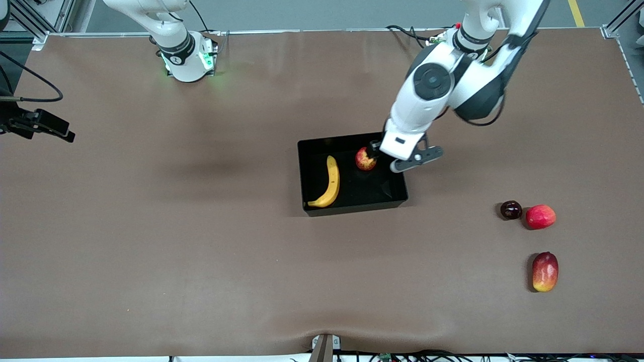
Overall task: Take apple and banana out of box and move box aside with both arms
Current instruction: 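Reach the left gripper into the black box over the apple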
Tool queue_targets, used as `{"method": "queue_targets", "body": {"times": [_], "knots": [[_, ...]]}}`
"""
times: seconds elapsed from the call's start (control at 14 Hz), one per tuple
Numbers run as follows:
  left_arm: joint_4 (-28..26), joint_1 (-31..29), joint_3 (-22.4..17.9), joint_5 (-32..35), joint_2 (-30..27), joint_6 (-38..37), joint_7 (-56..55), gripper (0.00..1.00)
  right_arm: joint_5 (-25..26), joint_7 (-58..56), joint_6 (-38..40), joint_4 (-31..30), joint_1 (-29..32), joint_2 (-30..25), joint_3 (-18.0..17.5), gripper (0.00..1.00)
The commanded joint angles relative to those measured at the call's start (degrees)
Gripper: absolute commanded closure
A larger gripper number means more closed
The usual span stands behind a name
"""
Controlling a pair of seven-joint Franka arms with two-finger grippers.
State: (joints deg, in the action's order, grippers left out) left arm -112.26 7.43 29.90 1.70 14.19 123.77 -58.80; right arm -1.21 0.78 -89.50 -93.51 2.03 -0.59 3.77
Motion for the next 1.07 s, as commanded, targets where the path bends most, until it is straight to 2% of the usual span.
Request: {"method": "queue_targets", "body": {"times": [0.0, 0.21, 0.43, 1.0], "knots": [[0.64, 2.06, 0.08, 2.59, 4.78, 3.83, -5.69, 0.0, 0.86, -0.17, 0.38, 1.49, 0.88, 2.25, -0.6, 0.0], [0.38, 3.55, 0.16, 3.83, 8.48, 5.51, -9.49, 0.0, 0.86, -0.25, 0.03, 1.66, 1.05, 4.1, -0.69, 0.0], [-2.6, 3.82, 0.16, 4.1, 9.8, 6.47, -9.67, 0.0, 1.04, -0.17, 0.29, 1.66, 0.79, 5.76, -0.6, 0.0], [-2.96, 5.49, 0.08, 5.58, 14.9, 8.76, -10.64, 0.0, 0.34, 0.1, 2.13, 1.4, 0.96, 7.8, -0.69, 0.0]]}}
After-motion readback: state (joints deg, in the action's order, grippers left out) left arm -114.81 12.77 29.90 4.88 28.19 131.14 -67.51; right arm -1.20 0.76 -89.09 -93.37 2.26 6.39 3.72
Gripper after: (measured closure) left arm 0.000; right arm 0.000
